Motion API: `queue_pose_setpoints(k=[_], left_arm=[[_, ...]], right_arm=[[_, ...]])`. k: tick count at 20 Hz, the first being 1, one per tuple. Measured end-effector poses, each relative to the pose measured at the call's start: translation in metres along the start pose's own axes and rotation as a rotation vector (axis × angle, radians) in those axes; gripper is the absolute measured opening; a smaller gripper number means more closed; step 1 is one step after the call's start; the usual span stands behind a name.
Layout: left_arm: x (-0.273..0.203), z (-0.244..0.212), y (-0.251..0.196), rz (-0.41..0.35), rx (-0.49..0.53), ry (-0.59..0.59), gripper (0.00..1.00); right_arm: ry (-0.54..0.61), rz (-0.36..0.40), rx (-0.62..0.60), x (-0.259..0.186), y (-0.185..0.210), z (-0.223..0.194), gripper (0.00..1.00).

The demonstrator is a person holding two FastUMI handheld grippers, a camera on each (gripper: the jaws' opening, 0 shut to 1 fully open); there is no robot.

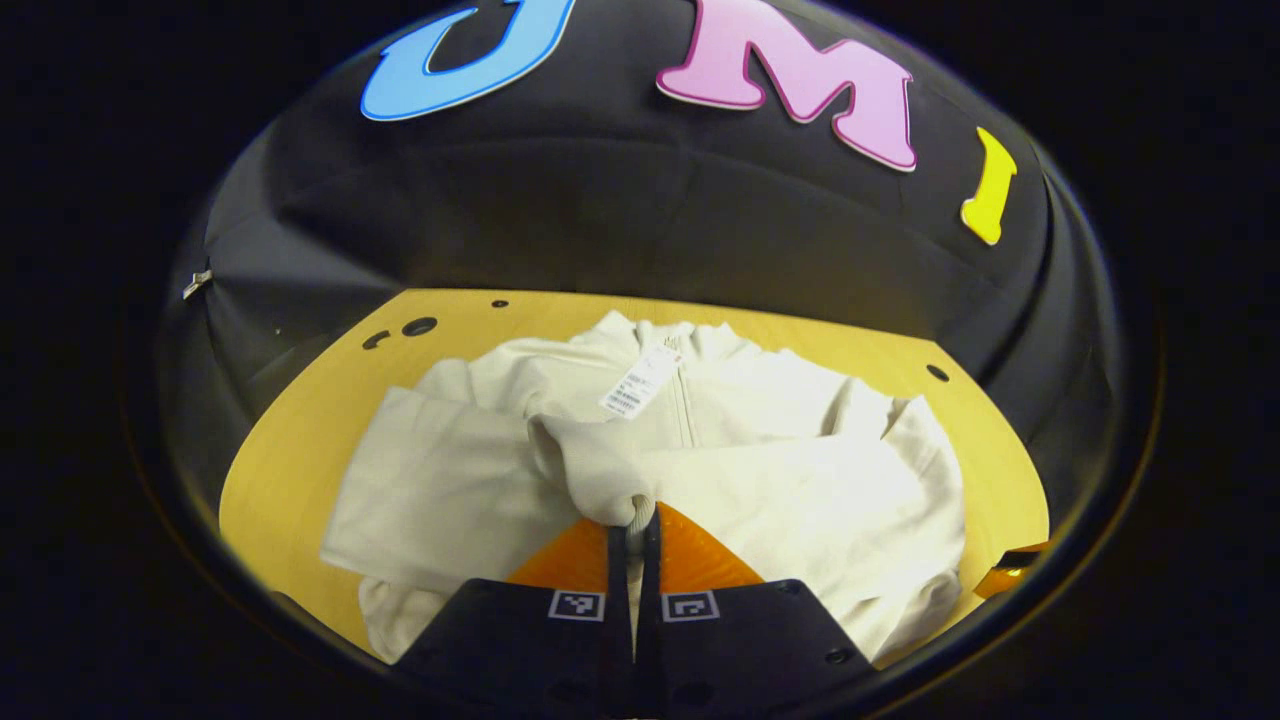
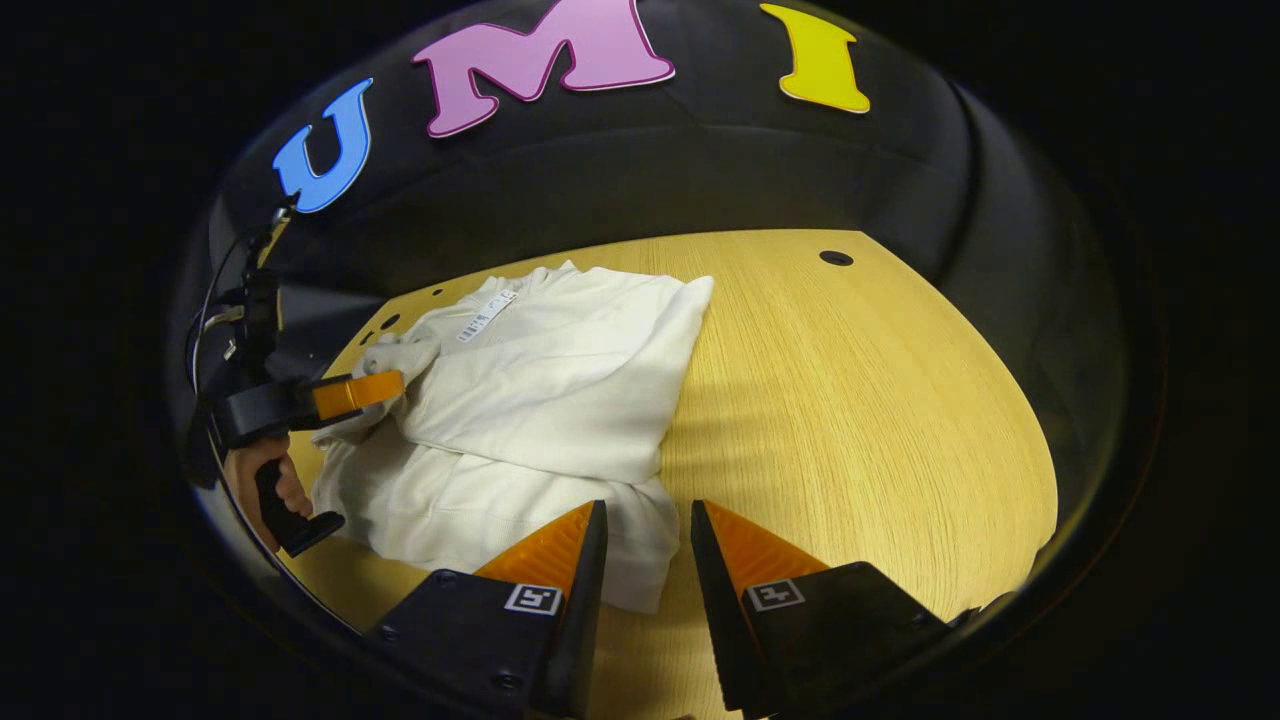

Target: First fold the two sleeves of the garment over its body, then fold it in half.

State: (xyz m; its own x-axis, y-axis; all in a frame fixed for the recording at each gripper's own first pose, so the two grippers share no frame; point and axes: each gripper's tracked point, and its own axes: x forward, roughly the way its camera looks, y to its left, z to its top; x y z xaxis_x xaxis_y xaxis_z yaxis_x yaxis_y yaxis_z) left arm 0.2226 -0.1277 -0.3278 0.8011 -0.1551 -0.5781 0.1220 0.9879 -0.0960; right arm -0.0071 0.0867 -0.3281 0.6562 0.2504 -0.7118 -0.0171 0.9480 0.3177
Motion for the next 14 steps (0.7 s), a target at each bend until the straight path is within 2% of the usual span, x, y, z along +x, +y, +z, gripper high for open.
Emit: queue_pose_setpoints(k=[2, 3, 6, 7, 8, 9, 10, 11, 14], left_arm=[[0.003, -0.007, -0.006, -0.020, 0.013, 0.020, 0.12], [0.002, -0.008, -0.008, -0.026, 0.018, 0.023, 0.19], [0.000, -0.009, -0.015, -0.049, 0.036, 0.013, 0.53], [-0.003, -0.008, -0.016, -0.053, 0.040, 0.009, 0.55], [-0.006, -0.007, -0.016, -0.053, 0.043, 0.005, 0.54], [-0.010, -0.005, -0.016, -0.058, 0.044, 0.003, 0.70], [-0.015, -0.005, -0.015, -0.065, 0.045, 0.004, 0.68], [-0.022, -0.003, -0.013, -0.072, 0.046, 0.001, 0.74], [-0.047, -0.004, 0.004, -0.078, 0.035, -0.005, 0.80]], right_arm=[[0.001, 0.000, 0.001, 0.001, 0.000, 0.000, 0.52], [0.000, 0.000, 0.001, 0.001, 0.000, 0.000, 0.52], [-0.002, -0.002, 0.004, 0.002, -0.001, 0.000, 0.52], [-0.002, -0.003, 0.004, 0.002, -0.001, 0.001, 0.52], [-0.003, -0.006, 0.005, 0.002, -0.002, 0.001, 0.52], [-0.002, -0.007, 0.005, 0.002, -0.002, 0.001, 0.52], [-0.001, -0.010, 0.006, 0.001, -0.002, 0.000, 0.52], [-0.001, -0.011, 0.006, 0.001, -0.003, 0.000, 0.52], [0.005, -0.008, 0.003, 0.000, 0.000, -0.002, 0.52]])
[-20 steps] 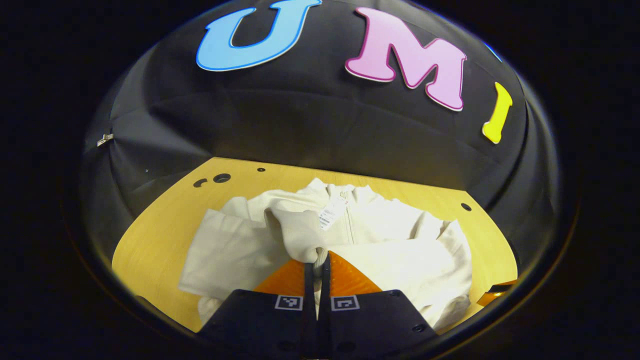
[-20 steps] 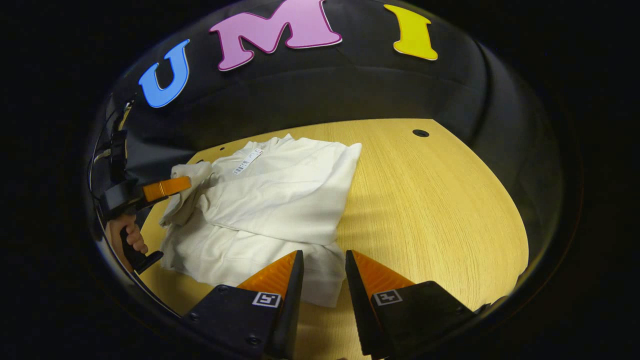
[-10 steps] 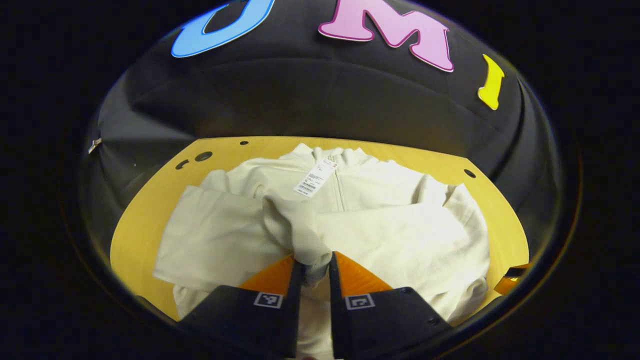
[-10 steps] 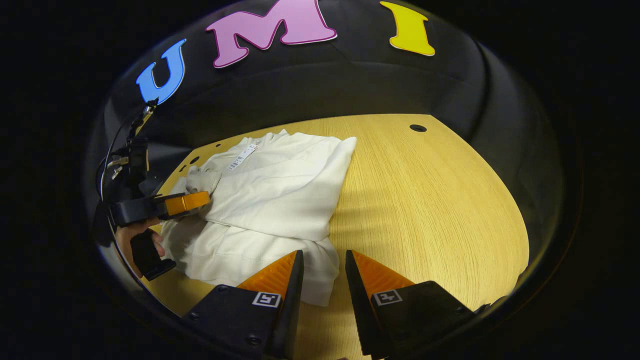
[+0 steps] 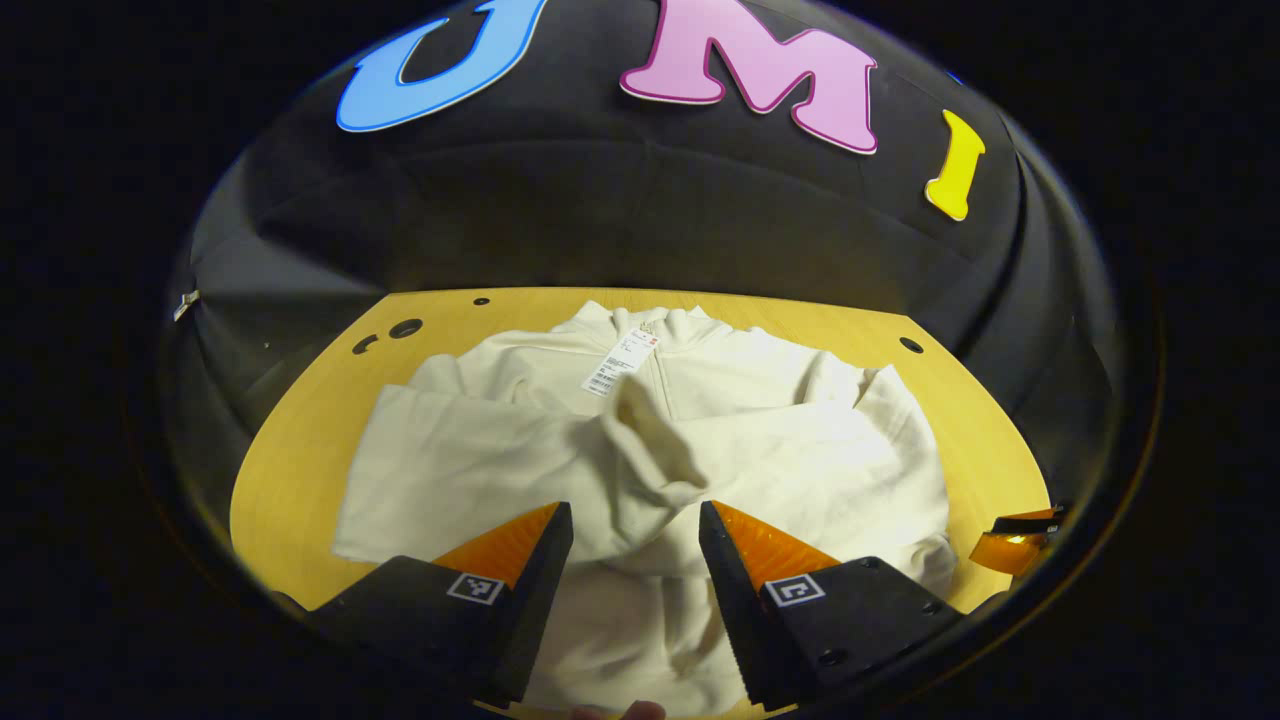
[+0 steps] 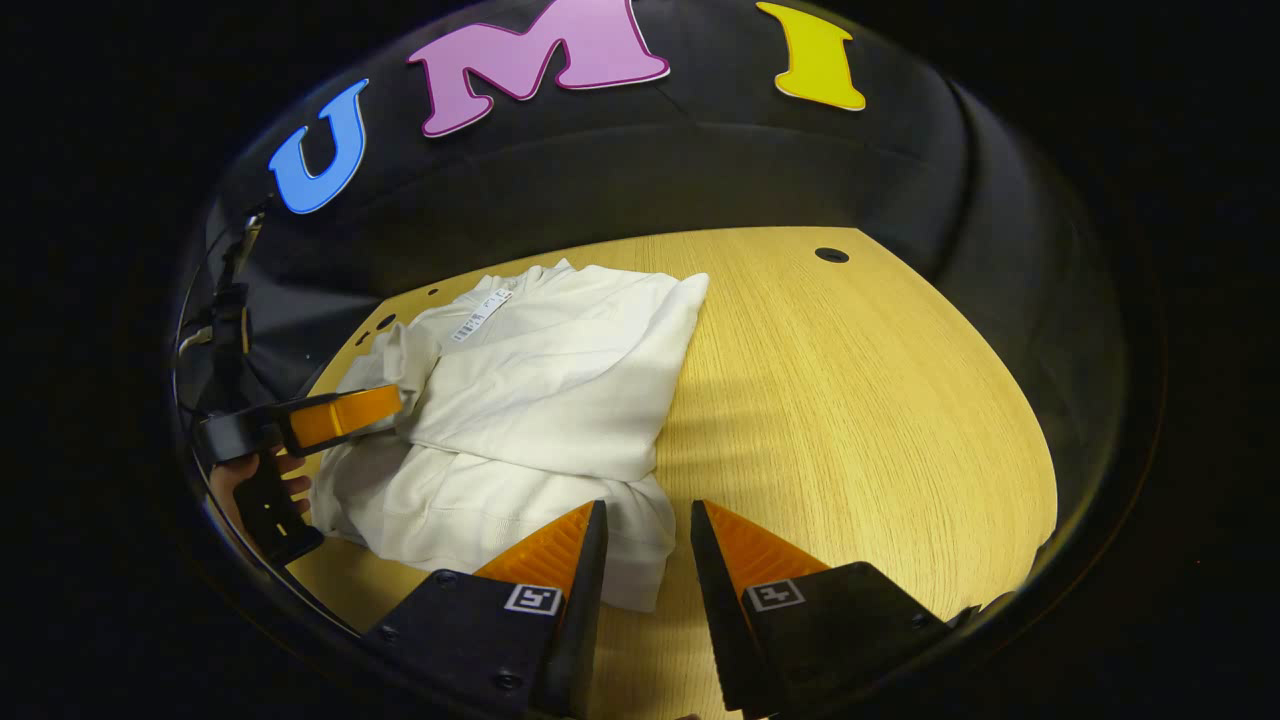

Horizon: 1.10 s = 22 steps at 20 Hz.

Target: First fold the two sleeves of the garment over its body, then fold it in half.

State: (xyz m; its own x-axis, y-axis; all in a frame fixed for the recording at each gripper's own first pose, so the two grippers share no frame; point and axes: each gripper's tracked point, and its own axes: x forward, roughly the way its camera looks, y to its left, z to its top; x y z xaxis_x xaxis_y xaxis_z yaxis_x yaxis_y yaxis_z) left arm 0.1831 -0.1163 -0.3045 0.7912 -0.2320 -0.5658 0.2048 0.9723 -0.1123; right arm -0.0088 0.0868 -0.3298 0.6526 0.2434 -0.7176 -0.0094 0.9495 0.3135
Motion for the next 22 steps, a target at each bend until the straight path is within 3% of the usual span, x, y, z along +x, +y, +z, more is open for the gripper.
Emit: queue_pose_setpoints(k=[4, 5, 6, 7, 9, 10, 11, 12, 13, 22], left_arm=[[-0.039, -0.019, 0.040, 0.038, -0.010, 0.016, 0.80], [-0.047, -0.028, 0.049, 0.042, -0.013, 0.027, 0.80], [-0.054, -0.036, 0.056, 0.035, -0.022, 0.037, 0.79], [-0.060, -0.047, 0.064, 0.038, -0.030, 0.052, 0.79], [-0.070, -0.071, 0.086, 0.069, -0.042, 0.090, 0.79], [-0.073, -0.080, 0.097, 0.090, -0.049, 0.106, 0.80], [-0.075, -0.087, 0.104, 0.106, -0.055, 0.119, 0.80], [-0.077, -0.093, 0.110, 0.121, -0.060, 0.128, 0.83], [-0.078, -0.100, 0.114, 0.126, -0.069, 0.142, 0.80], [-0.067, -0.127, 0.135, 0.159, -0.096, 0.224, 0.80]], right_arm=[[0.019, 0.006, -0.015, 0.000, 0.005, -0.008, 0.52], [0.023, 0.005, -0.018, 0.001, 0.005, -0.010, 0.41], [0.028, 0.003, -0.018, 0.002, 0.005, -0.012, 0.41], [0.033, 0.003, -0.016, 0.002, 0.007, -0.015, 0.52], [0.045, -0.004, -0.020, 0.004, 0.006, -0.020, 0.52], [0.050, -0.010, -0.025, 0.006, 0.005, -0.022, 0.41], [0.055, -0.013, -0.029, 0.006, 0.005, -0.025, 0.41], [0.061, -0.016, -0.032, 0.009, 0.004, -0.026, 0.52], [0.066, -0.019, -0.033, 0.010, 0.004, -0.027, 0.52], [0.101, -0.043, -0.037, 0.029, 0.009, -0.033, 0.53]])
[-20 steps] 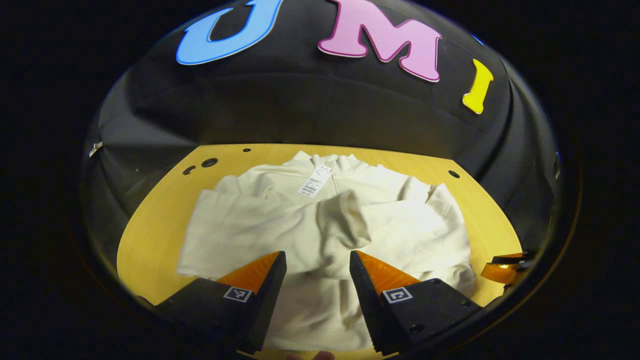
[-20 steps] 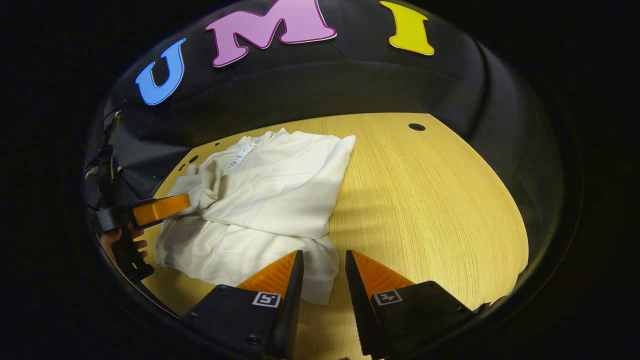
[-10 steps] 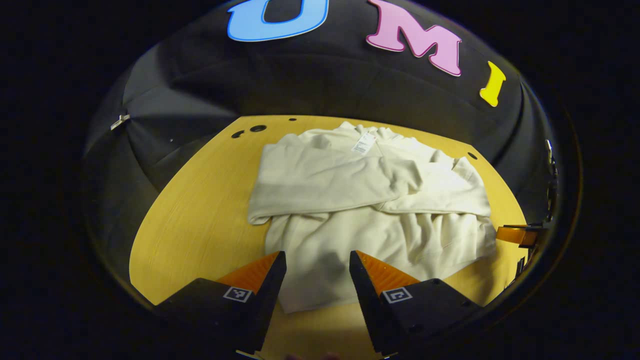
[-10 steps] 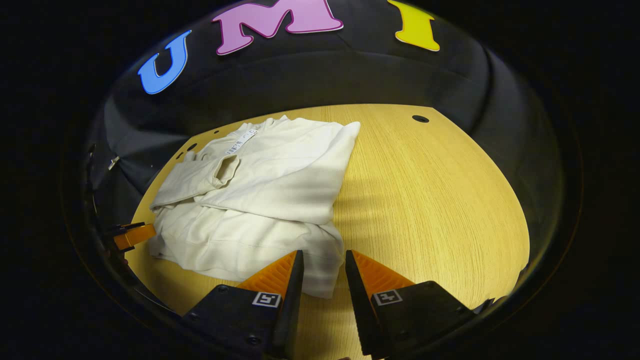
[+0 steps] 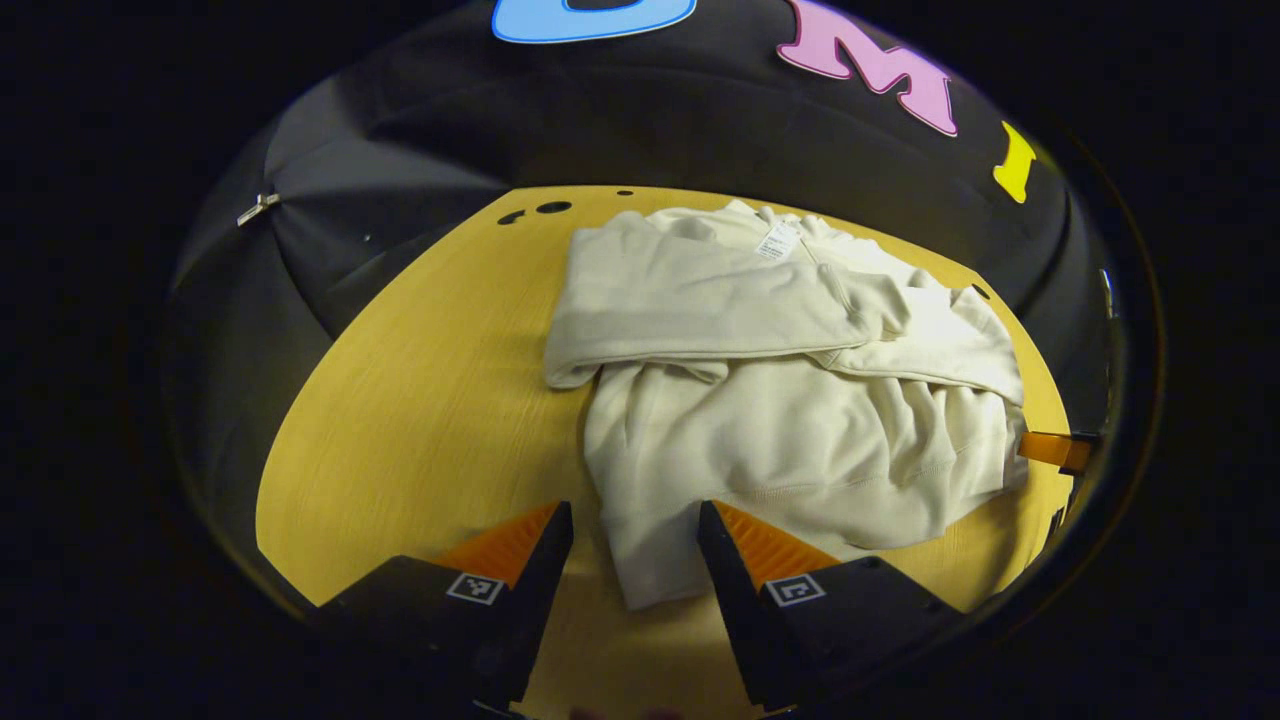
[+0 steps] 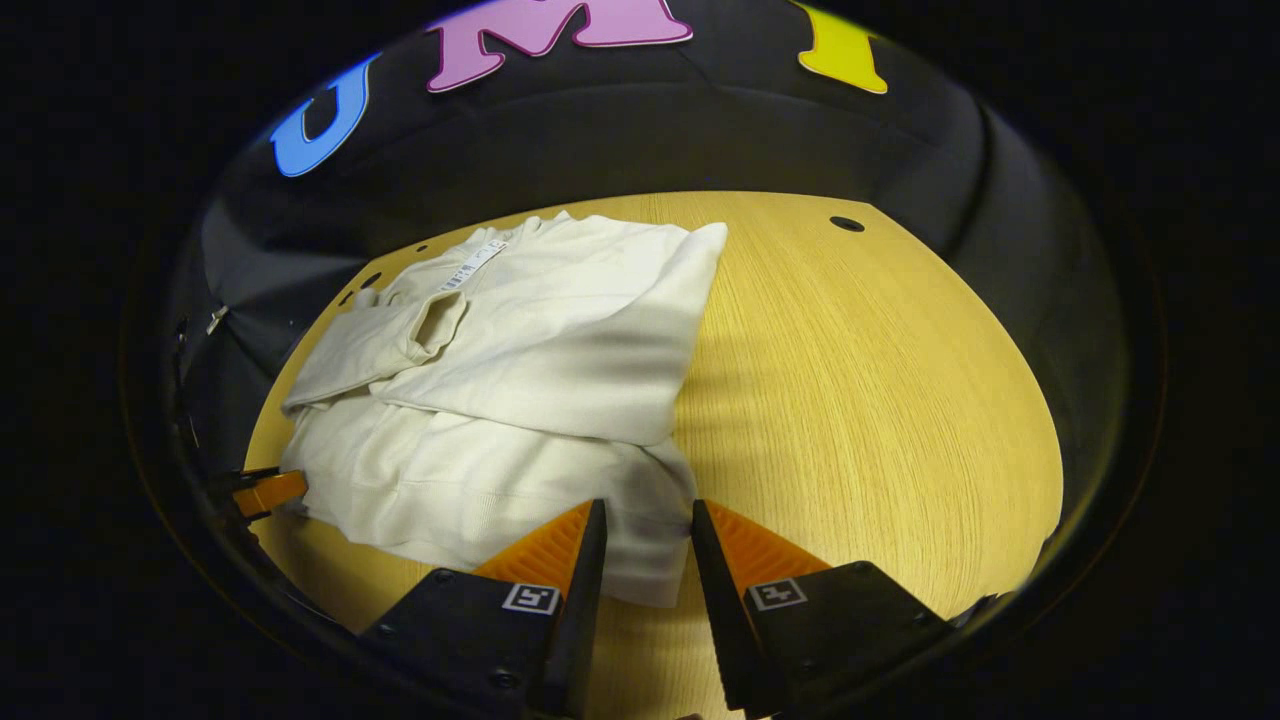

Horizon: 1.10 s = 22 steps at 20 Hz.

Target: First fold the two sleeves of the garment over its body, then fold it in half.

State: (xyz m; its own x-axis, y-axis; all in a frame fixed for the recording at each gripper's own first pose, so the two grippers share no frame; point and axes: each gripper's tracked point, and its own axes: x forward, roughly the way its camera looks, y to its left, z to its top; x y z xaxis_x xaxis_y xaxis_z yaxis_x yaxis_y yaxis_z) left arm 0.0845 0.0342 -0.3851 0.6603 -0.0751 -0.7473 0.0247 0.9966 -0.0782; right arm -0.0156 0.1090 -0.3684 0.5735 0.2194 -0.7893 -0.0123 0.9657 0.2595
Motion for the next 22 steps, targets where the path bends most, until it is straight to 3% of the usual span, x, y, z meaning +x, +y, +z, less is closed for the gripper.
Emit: queue_pose_setpoints(k=[2, 3, 9, 10, 11, 12, 13, 14, 15, 19, 22], left_arm=[[0.003, 0.001, -0.001, -0.004, 0.022, 0.003, 0.85], [0.003, -0.001, -0.002, -0.005, 0.033, 0.015, 0.81], [0.005, 0.001, -0.005, -0.010, 0.041, 0.030, 0.83], [0.005, 0.002, -0.012, -0.034, 0.055, 0.034, 0.81], [0.005, 0.001, -0.015, -0.044, 0.066, 0.031, 0.67], [0.004, 0.002, -0.019, -0.050, 0.069, 0.025, 0.53], [0.006, 0.002, -0.022, -0.055, 0.070, 0.021, 0.44], [0.005, 0.002, -0.024, -0.060, 0.065, 0.012, 0.35], [0.005, 0.002, -0.026, -0.062, 0.059, 0.012, 0.22], [0.002, 0.004, -0.025, -0.086, 0.032, 0.027, 0.08], [-0.004, 0.000, -0.022, -0.080, 0.053, 0.032, 0.07]], right_arm=[[0.006, -0.009, -0.004, 0.003, 0.000, -0.002, 0.53], [0.018, -0.016, -0.008, 0.006, -0.001, -0.005, 0.53], [0.040, -0.071, -0.074, 0.010, -0.002, -0.008, 0.54], [0.036, -0.074, -0.072, 0.010, -0.002, -0.008, 0.45], [0.038, -0.073, -0.069, 0.010, 0.001, -0.005, 0.54], [0.032, -0.047, -0.070, 0.010, 0.007, -0.008, 0.43], [0.039, -0.058, -0.080, 0.007, 0.010, -0.011, 0.43], [0.033, -0.056, -0.106, 0.010, 0.011, -0.010, 0.19], [0.029, -0.065, -0.136, 0.012, 0.010, -0.010, 0.18], [0.031, -0.048, -0.145, 0.004, 0.014, -0.015, 0.08], [0.051, -0.026, -0.120, -0.001, 0.014, -0.019, 0.08]])
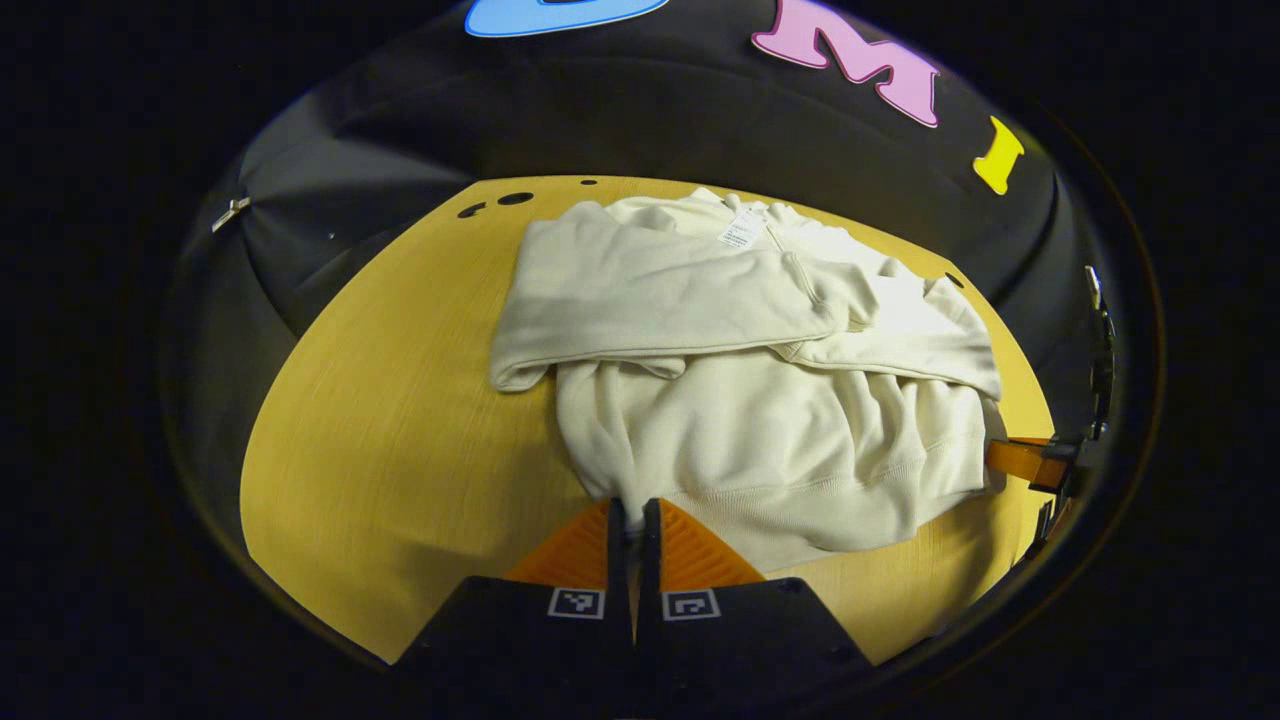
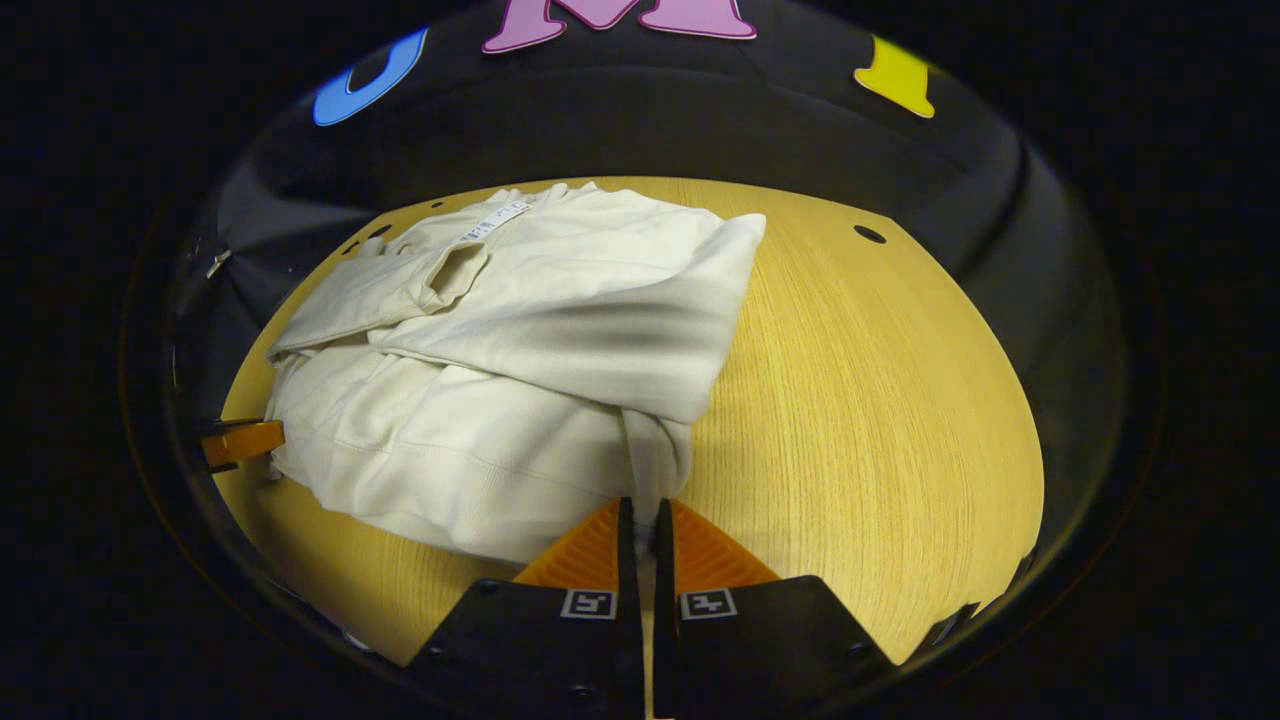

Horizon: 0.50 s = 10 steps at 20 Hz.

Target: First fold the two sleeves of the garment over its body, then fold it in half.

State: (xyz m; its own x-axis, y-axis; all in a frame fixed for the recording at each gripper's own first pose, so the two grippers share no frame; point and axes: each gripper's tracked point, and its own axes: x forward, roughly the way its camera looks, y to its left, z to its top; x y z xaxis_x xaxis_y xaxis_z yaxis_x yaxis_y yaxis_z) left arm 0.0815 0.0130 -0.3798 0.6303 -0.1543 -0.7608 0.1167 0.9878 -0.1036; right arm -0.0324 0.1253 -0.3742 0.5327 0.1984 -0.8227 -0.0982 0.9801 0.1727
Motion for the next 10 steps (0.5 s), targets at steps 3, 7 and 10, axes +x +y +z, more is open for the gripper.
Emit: queue_pose_setpoints(k=[3, 7, 10], left_arm=[[0.000, 0.001, 0.000, -0.014, 0.012, 0.024, 0.07], [-0.004, 0.010, 0.006, -0.031, -0.012, 0.055, 0.07], [-0.017, 0.025, 0.006, -0.048, -0.027, 0.052, 0.06]], right_arm=[[0.021, 0.018, -0.024, -0.002, 0.003, 0.002, 0.08], [0.051, 0.061, -0.015, -0.010, 0.007, 0.007, 0.08], [0.052, 0.099, -0.013, -0.024, 0.013, 0.016, 0.08]])
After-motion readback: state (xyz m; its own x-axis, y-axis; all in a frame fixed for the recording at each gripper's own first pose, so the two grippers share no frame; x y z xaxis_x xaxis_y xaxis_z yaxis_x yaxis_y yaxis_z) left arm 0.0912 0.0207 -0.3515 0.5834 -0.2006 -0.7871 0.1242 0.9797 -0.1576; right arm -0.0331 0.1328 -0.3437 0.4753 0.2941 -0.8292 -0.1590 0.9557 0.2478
